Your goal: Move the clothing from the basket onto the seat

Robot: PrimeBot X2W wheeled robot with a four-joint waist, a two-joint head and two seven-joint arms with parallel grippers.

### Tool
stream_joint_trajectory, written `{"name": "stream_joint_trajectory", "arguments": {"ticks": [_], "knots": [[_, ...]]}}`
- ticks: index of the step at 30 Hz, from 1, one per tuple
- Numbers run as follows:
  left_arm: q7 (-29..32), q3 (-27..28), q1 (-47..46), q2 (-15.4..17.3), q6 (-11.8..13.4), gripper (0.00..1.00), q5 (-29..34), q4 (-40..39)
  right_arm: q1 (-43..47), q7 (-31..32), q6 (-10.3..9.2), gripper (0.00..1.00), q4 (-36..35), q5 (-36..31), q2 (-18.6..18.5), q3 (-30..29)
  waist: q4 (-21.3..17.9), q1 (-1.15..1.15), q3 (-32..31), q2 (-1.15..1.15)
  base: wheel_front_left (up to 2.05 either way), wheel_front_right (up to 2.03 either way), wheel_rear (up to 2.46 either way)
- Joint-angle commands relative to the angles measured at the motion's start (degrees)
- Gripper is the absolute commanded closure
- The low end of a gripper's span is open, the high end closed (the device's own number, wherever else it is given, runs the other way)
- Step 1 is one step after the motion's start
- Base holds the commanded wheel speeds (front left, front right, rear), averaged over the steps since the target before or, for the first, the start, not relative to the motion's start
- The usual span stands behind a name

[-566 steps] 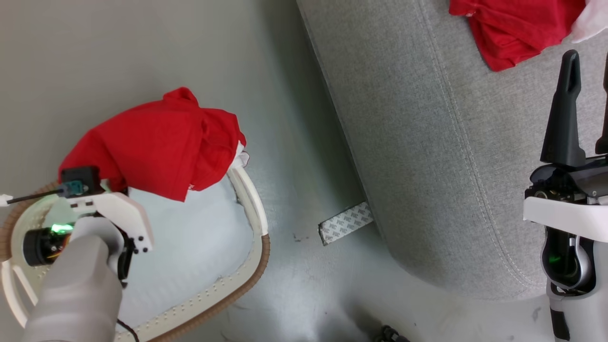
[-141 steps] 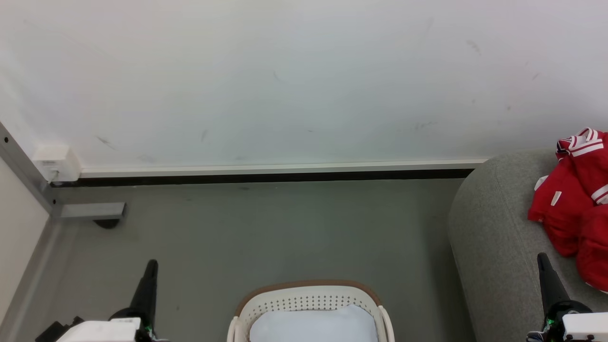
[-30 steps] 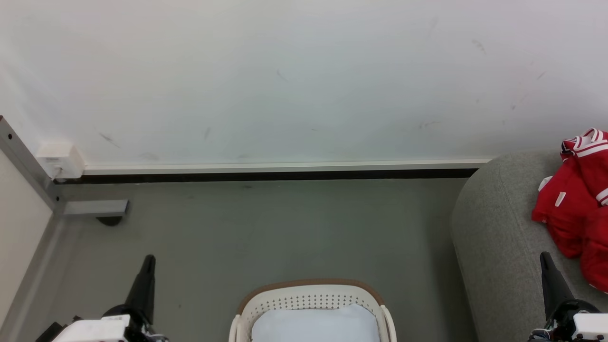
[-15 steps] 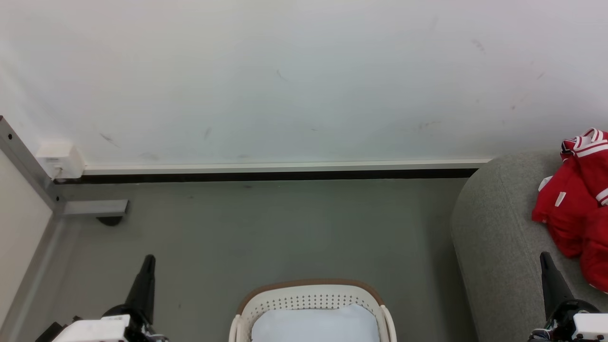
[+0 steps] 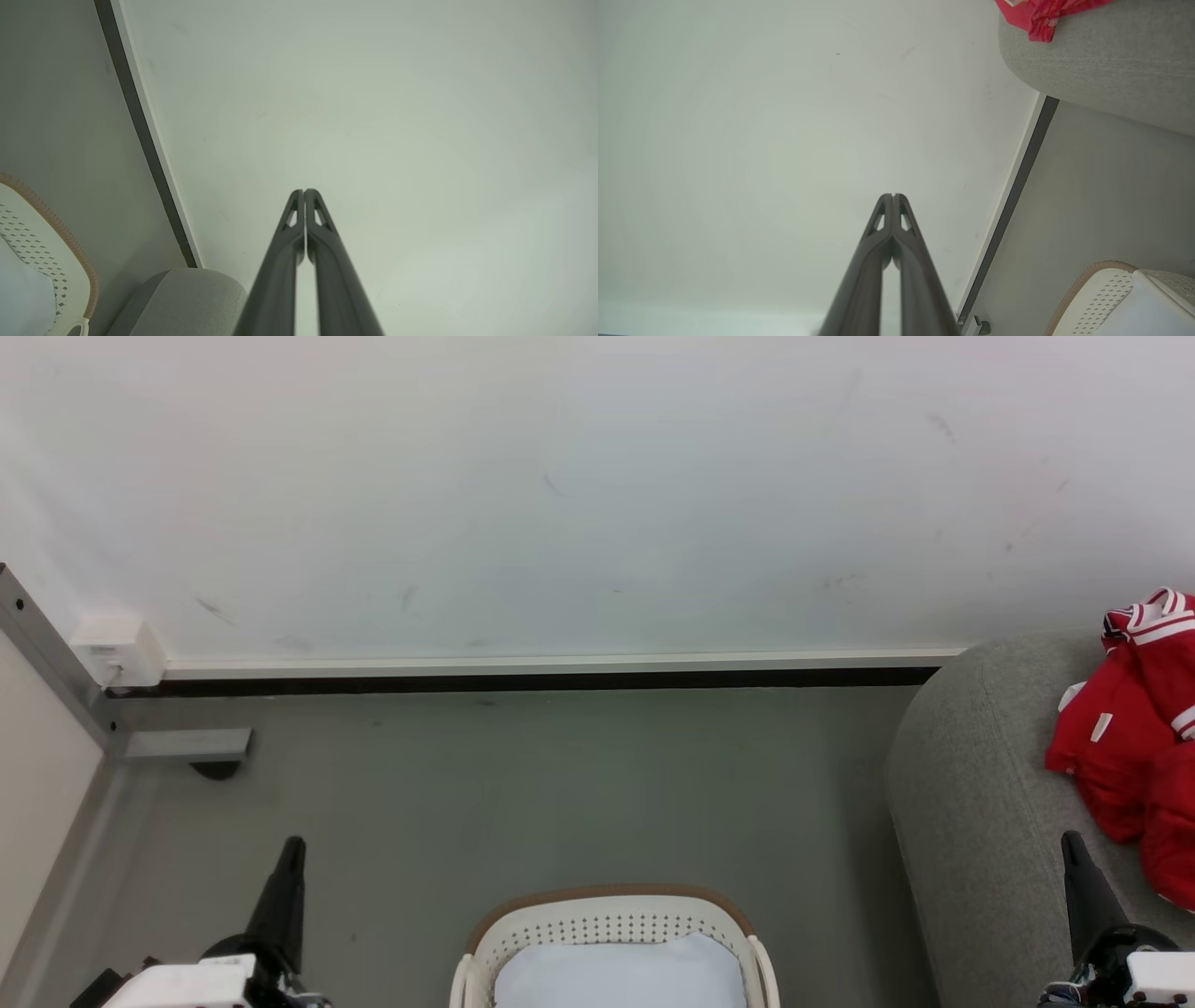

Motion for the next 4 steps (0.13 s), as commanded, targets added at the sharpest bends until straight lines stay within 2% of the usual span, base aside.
{"name": "stream_joint_trajectory", "arguments": {"ticks": [1, 4], "knots": [[0.2, 0.1, -0.5, 0.4, -0.2, 1.0, -0.8, -0.2, -0.3, 0.2, -0.12, 1.0, -0.3, 0.1, 0.0, -0.2, 0.0, 0.0, 0.0, 0.0, 0.0, 0.0, 0.0], [0.2, 0.1, -0.5, 0.4, -0.2, 1.0, -0.8, -0.2, -0.3, 0.2, -0.12, 1.0, -0.3, 0.1, 0.0, -0.2, 0.0, 0.0, 0.0, 0.0, 0.0, 0.0, 0.0]]}}
